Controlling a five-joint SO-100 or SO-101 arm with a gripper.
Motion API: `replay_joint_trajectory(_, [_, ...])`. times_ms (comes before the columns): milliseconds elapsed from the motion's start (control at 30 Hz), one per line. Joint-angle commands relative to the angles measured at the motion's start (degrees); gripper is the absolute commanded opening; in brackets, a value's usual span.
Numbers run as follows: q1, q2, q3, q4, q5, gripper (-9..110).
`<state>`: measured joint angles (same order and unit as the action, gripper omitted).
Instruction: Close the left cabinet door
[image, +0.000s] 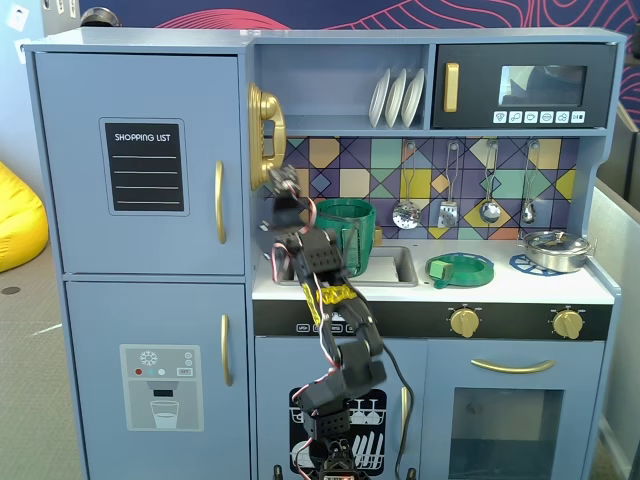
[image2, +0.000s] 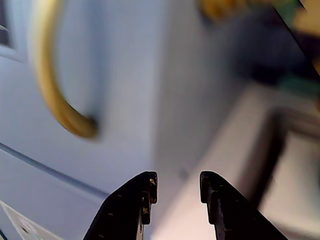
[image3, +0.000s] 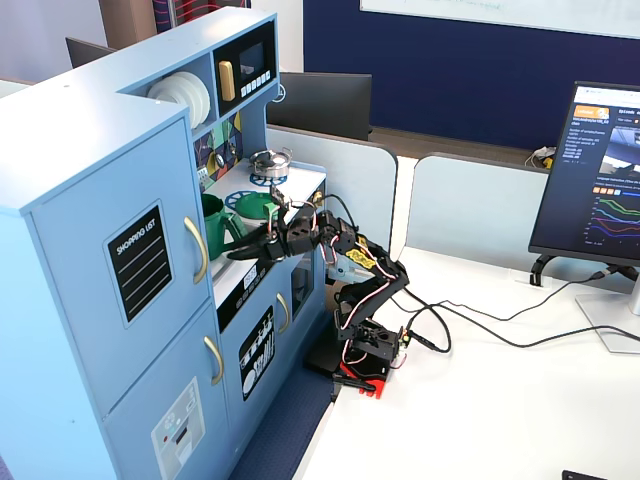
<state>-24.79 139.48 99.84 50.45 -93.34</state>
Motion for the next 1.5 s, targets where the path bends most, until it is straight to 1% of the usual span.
replay_joint_trajectory(0, [8.3,9.8,12.6,2.6,2.3,0])
replay_joint_trajectory(133, [15.1,17.1,26.1,5.9,3.3,0])
replay_joint_trajectory(267, [20.4,25.1,39.2,10.7,1.8,0])
replay_joint_trajectory(500, [25.3,36.7,55.6,20.2,3.5,0])
replay_joint_trajectory(900, [25.0,42.5,67.4,32.8,8.5,0])
replay_joint_trajectory(1033, [25.0,42.5,70.1,37.4,7.2,0])
replay_joint_trajectory(1200, [25.3,42.5,71.8,37.2,8.1,0])
replay_joint_trajectory(1267, [25.6,42.5,71.8,37.3,6.7,5])
replay_joint_trajectory(1467, [25.8,42.6,71.8,37.3,6.8,6])
